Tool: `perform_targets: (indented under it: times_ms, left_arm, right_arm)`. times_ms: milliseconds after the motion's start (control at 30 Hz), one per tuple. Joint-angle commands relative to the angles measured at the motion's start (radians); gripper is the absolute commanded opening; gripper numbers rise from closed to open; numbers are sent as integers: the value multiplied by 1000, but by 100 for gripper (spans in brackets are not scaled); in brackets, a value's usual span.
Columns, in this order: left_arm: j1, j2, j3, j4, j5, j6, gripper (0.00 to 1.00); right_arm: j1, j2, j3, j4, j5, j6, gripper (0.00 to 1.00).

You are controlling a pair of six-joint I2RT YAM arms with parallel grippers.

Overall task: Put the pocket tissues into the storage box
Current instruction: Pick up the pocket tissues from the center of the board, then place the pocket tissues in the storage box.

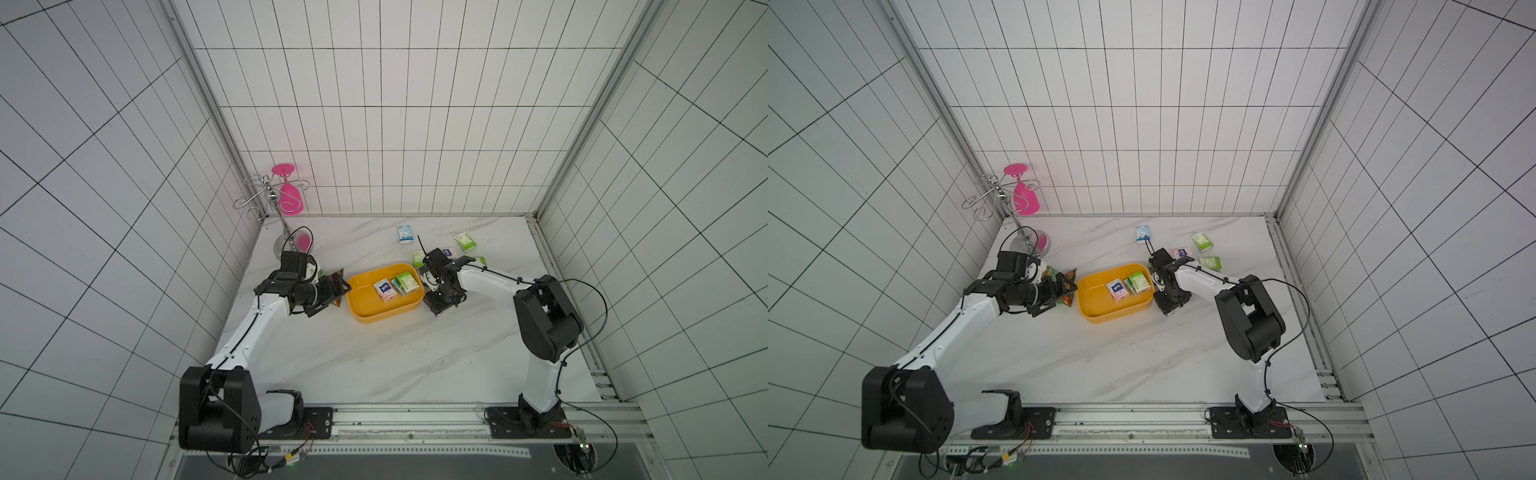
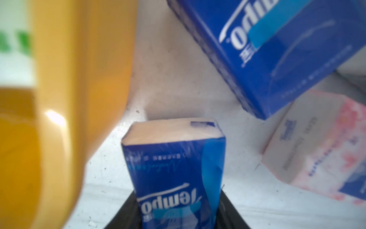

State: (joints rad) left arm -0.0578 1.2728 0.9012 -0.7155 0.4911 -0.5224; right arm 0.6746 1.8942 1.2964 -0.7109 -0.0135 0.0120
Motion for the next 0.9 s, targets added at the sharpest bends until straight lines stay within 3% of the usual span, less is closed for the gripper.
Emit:
perform_targets:
  times_ms: [0,200,433,633,867]
  left_arm:
    - [-2,-14,-5,17,-1,13,98]
    - [-1,-14,-19,32,1,10,97]
    - [4,1,-25,53,15,-3,97]
    - [11,14,-25,59,14,-6,98]
    - [25,-7,-53,62,-12,-24,98]
  right_arm:
    - [3,-49,-26,-18,12,17,48]
    - [10,-138,-80,-105,-10,79,48]
    - [18,-240,-117,-104,-8,245,47]
    - [77,-267,32,-99,-85,302,47]
    - [136,-119,233,-66,-144,331,47]
